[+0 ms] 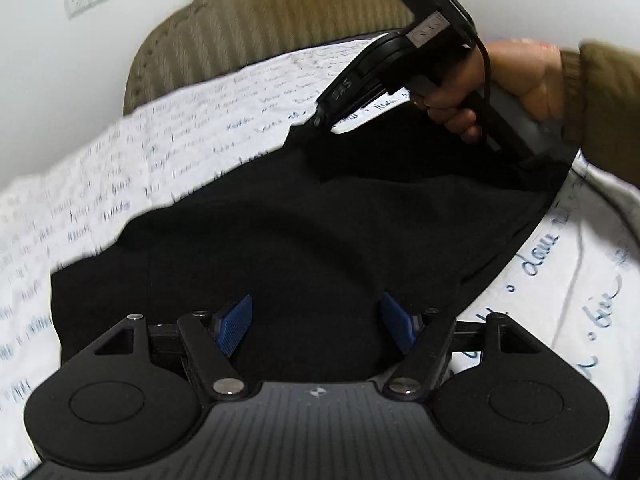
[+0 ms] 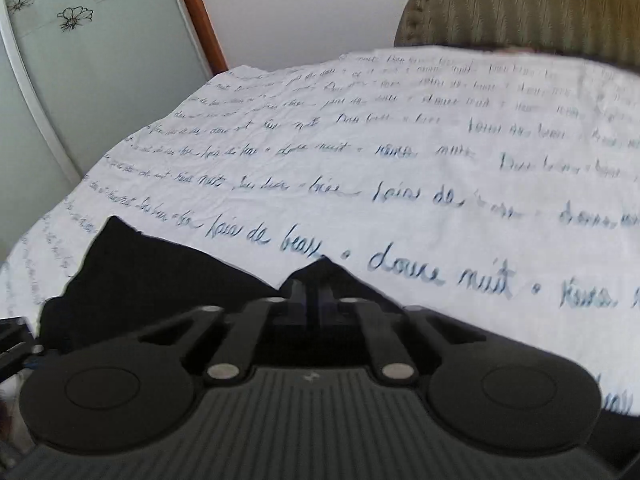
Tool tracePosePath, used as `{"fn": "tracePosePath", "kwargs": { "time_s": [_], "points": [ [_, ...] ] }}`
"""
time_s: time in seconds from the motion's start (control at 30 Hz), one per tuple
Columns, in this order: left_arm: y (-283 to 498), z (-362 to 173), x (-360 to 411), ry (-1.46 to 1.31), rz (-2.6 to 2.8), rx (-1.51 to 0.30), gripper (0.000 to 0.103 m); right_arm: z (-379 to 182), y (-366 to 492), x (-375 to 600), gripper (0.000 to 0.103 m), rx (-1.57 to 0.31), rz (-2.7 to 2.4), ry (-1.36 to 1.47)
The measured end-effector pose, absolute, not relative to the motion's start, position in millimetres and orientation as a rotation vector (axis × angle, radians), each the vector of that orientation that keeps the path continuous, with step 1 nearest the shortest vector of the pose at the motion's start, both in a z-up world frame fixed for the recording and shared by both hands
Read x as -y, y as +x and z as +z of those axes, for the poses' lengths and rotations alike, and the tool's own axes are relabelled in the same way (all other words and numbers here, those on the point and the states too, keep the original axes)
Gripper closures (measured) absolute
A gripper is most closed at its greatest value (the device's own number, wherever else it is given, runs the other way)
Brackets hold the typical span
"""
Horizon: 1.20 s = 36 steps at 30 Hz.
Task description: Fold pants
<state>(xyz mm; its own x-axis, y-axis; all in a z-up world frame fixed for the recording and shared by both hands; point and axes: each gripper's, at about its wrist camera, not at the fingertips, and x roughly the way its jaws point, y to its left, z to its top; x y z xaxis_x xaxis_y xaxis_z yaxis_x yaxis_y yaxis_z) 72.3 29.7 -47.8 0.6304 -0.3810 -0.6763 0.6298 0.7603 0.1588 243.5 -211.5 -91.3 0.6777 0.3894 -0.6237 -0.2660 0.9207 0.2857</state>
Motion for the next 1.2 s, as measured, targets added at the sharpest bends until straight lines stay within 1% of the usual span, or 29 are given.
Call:
{"fn": "tracePosePath", "kwargs": {
  "time_s": [0.03,0.07,0.1,0.13,0.17,0.2,0.27,0.3,0.37,0.43,0.53,0.63,0.77,0.9,0.93,1.0,1.03,1.07,1.2],
  "points": [
    [71,-48,-31,0.393,-0.597,-0.673,0.032,-90,242,213,0.098,-0.72,0.344,0.177],
    [70,-47,-32,0.391,-0.597,-0.673,0.032,-90,244,216,0.102,-0.707,0.299,0.168],
    [69,-46,-31,0.396,-0.593,-0.671,0.032,-90,246,216,0.102,-0.691,0.234,0.132],
    [66,-44,-32,0.4,-0.589,-0.664,0.032,-88,246,215,0.096,-0.675,0.159,0.083],
    [67,-42,-34,0.398,-0.587,-0.655,0.032,-84,239,212,0.087,-0.65,0.086,0.014],
    [63,-40,-35,0.392,-0.584,-0.641,0.032,-78,229,212,0.084,-0.626,0.086,-0.009],
    [57,-37,-41,0.369,-0.565,-0.619,0.032,-61,192,214,0.082,-0.535,0.183,-0.019],
    [55,-36,-44,0.355,-0.54,-0.614,0.032,-53,169,210,0.082,-0.492,0.209,-0.073],
    [56,-35,-46,0.32,-0.451,-0.616,0.028,-46,119,189,0.082,-0.413,0.201,-0.263],
    [59,-34,-46,0.268,-0.364,-0.609,0.028,-50,74,167,0.082,-0.375,0.226,-0.412],
    [54,-26,-47,0.154,-0.354,-0.581,0.028,-69,23,126,0.082,-0.377,0.297,-0.546],
    [54,-19,-39,0.127,-0.389,-0.564,0.018,-91,-2,96,0.082,-0.403,0.31,-0.602],
    [44,-18,-27,0.22,-0.365,-0.539,0.018,-111,-8,81,0.082,-0.426,0.298,-0.697],
    [37,-20,-29,0.18,-0.421,-0.579,0.018,-115,5,83,0.082,-0.455,0.265,-0.727],
    [38,-21,-31,0.169,-0.436,-0.595,0.018,-116,7,83,0.082,-0.462,0.259,-0.723],
    [38,-21,-29,0.174,-0.472,-0.618,0.018,-118,11,85,0.089,-0.475,0.248,-0.712],
    [30,-21,-25,0.189,-0.498,-0.61,0.018,-119,13,86,0.097,-0.48,0.243,-0.71],
    [28,-22,-22,0.214,-0.533,-0.598,0.018,-120,14,86,0.101,-0.481,0.241,-0.707],
    [19,-31,-5,0.348,-0.665,-0.559,0.018,-114,12,89,0.101,-0.467,0.251,-0.684]
  ]
}}
